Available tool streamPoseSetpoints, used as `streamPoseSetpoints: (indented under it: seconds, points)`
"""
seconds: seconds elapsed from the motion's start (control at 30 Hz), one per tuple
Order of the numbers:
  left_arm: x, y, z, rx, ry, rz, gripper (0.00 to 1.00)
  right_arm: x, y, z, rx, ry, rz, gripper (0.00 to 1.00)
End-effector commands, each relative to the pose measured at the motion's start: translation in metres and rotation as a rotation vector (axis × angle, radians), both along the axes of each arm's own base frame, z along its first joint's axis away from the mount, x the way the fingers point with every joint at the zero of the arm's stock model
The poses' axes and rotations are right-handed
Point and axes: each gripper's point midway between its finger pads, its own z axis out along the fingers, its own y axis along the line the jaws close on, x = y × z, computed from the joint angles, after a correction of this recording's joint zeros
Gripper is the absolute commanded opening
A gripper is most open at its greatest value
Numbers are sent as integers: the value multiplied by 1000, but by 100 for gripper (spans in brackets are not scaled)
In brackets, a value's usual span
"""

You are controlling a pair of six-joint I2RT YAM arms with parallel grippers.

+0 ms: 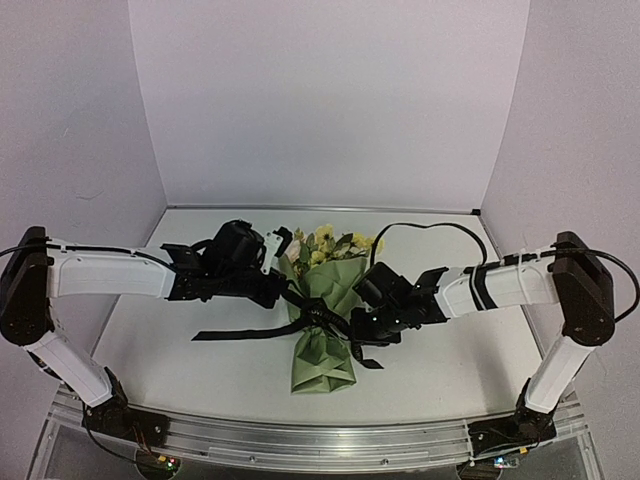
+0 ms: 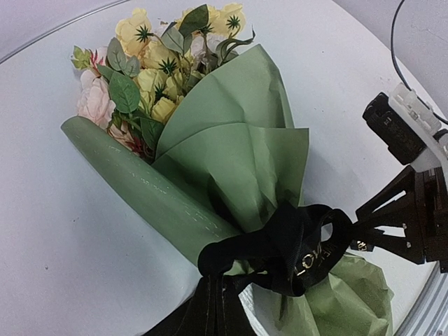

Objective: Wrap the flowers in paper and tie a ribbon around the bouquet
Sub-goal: Tie the half-tied ribbon around the folded bouquet.

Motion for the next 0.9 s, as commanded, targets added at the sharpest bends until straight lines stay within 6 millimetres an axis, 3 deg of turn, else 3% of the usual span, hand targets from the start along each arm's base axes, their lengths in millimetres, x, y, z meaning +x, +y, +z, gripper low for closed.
streamPoseSetpoints:
  seconds: [0.0, 0.27, 0.73, 0.87]
  points:
    - [-3, -3, 19, -62, -28, -5, 0, 10, 11, 9, 15, -43, -7, 20]
    - [-7, 1, 18, -66, -24, 9, 0, 14, 13, 13, 9, -73, 24, 0]
    - [-11, 16, 13, -66, -25, 55, 0, 22, -21, 32, -181, -200, 123, 0]
    - [-11, 14, 11, -67, -22, 47, 0, 18, -11, 37, -124, -166, 134, 0]
